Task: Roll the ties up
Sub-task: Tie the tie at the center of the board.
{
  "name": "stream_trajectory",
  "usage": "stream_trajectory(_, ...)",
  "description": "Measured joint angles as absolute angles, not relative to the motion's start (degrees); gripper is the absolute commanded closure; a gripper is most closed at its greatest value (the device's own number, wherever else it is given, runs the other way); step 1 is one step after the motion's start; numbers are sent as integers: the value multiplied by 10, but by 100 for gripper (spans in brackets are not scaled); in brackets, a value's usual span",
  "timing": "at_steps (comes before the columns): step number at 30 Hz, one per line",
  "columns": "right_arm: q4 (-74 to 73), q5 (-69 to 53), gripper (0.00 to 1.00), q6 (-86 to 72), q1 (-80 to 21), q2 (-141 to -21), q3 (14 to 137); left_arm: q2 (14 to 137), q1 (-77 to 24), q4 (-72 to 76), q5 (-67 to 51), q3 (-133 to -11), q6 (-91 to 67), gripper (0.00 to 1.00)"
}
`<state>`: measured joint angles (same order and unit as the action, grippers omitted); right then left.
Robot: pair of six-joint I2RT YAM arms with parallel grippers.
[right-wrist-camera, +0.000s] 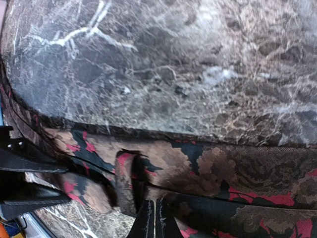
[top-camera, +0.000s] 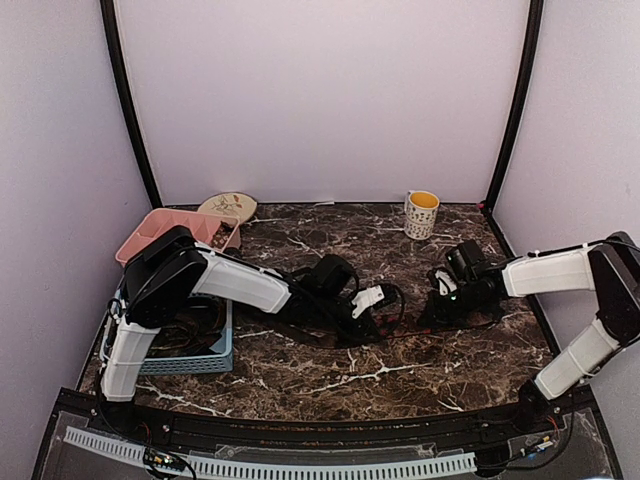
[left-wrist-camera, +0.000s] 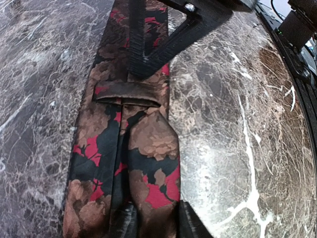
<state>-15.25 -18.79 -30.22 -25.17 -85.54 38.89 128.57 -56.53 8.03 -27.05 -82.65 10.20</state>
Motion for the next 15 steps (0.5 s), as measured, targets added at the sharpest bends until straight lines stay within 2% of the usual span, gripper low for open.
stream_trajectory(6,-145,-193,99,-298,-251,-862,374,1283,-565,54,-260,-835,105,89)
stream_trajectory(15,-113,-213,100,-307,-268,-864,362,1239,-565,-15,-250,-859,114,93)
